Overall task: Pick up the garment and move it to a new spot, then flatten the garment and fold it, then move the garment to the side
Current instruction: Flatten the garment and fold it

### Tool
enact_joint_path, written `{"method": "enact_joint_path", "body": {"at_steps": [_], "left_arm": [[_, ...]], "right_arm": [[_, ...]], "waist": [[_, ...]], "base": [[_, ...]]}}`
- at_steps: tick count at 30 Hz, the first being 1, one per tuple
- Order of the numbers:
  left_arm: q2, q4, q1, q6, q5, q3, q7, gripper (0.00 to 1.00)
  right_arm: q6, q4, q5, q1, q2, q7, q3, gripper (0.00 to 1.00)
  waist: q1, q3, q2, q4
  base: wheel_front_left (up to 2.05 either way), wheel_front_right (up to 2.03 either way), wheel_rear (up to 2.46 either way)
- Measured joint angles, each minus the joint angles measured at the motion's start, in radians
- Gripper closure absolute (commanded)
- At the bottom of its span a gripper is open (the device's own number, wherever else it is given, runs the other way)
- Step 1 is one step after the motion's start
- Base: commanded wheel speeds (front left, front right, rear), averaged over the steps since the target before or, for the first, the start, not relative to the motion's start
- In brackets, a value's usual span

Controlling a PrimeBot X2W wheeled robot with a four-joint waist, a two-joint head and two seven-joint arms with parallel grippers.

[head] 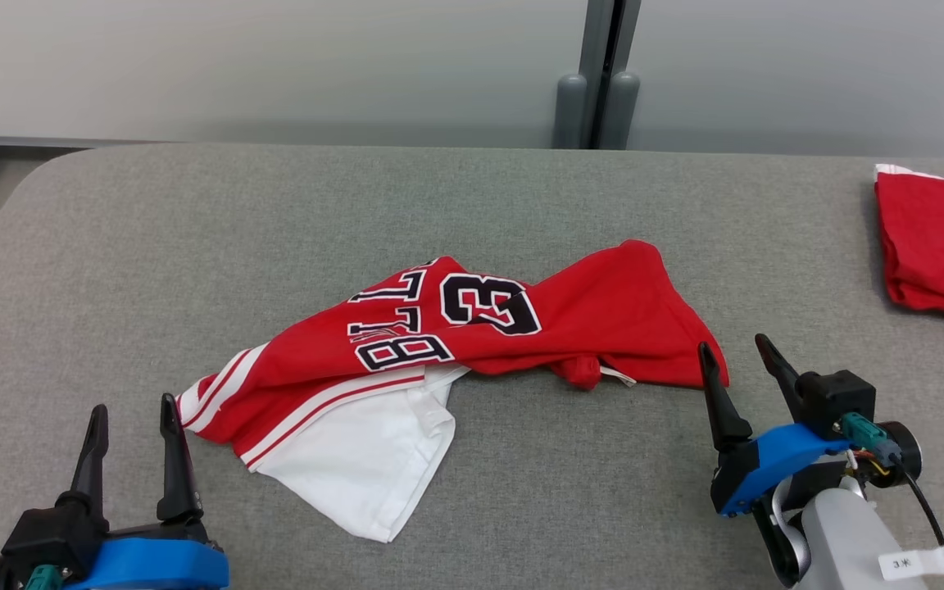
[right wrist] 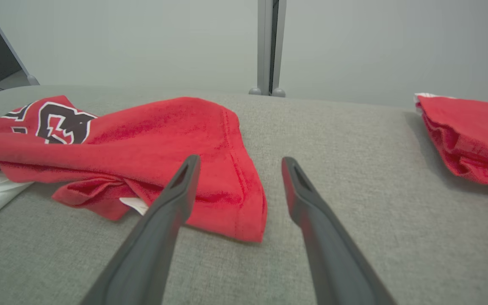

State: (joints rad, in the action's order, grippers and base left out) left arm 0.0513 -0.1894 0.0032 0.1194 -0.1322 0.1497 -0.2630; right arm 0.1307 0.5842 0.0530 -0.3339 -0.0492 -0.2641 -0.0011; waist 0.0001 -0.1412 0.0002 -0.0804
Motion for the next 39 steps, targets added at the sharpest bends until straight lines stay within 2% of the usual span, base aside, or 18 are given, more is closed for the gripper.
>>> {"method": "enact_joint_path", "body": {"at_steps": [5, 10, 11, 12, 13, 17, 20, 28, 31, 39], "left_arm": [[0.0, -0.002, -0.013, -0.009, -0.009, -0.018, 0.0, 0.0], [0.0, -0.001, -0.023, -0.021, -0.018, -0.033, 0.0, 0.0], [0.0, -0.001, -0.023, -0.022, -0.019, -0.033, 0.0, 0.0], [0.0, -0.001, -0.024, -0.022, -0.019, -0.034, 0.0, 0.0], [0.0, -0.001, -0.024, -0.023, -0.019, -0.033, 0.0, 0.0], [0.0, -0.004, -0.023, -0.026, -0.019, -0.027, 0.0, 0.0], [0.0, -0.012, -0.014, -0.025, -0.017, -0.027, 0.0, 0.0], [0.0, -0.027, 0.026, -0.021, -0.008, -0.018, 0.0, 0.0], [0.0, -0.03, 0.046, -0.022, -0.008, -0.012, 0.0, 0.0], [-0.001, -0.03, 0.063, -0.022, -0.008, -0.015, 0.0, 0.0]], "right_arm": [[0.0, 0.214, -0.054, -0.111, -0.002, 0.016, -0.049, 0.0], [0.0, 0.354, -0.087, -0.155, -0.002, 0.014, -0.08, 0.02], [0.0, 0.374, -0.087, -0.156, -0.002, 0.011, -0.084, 0.41], [0.0, 0.387, -0.087, -0.159, -0.002, 0.007, -0.086, 0.93], [0.0, 0.399, -0.086, -0.168, -0.002, 0.006, -0.086, 1.0], [0.0, 0.409, -0.065, -0.179, 0.0, 0.003, -0.072, 1.0], [0.0, 0.35, -0.008, -0.175, -0.001, 0.003, -0.03, 1.0], [0.0, 0.127, 0.091, -0.017, -0.002, 0.002, 0.07, 1.0], [0.0, 0.042, 0.121, 0.061, -0.021, 0.008, 0.095, 1.0], [0.0, -0.266, 0.202, 0.291, -0.063, 0.149, 0.059, 1.0]], "waist": [[0.0001, -0.026, 0.0, -0.025], [0.0001, -0.043, 0.0, -0.048], [0.0001, -0.045, 0.0, -0.05], [0.0, -0.046, 0.0001, -0.051], [0.0, -0.046, 0.0, -0.05], [0.0001, -0.039, 0.0001, -0.038], [0.0, -0.021, 0.0, -0.024], [-0.0001, 0.041, -0.0002, 0.029], [-0.0002, 0.058, -0.0002, 0.055], [-0.0002, 0.083, -0.0002, 0.107]], "base": [[0.0, 0.0, 0.0], [0.0, 0.0, 0.0], [0.0, 0.0, 0.0], [0.0, 0.0, 0.0], [0.0, 0.0, 0.0], [0.0, 0.0, 0.0], [0.0, 0.0, 0.0], [0.0, 0.0, 0.0], [0.0, 0.0, 0.0], [0.0, 0.0, 0.0]]}}
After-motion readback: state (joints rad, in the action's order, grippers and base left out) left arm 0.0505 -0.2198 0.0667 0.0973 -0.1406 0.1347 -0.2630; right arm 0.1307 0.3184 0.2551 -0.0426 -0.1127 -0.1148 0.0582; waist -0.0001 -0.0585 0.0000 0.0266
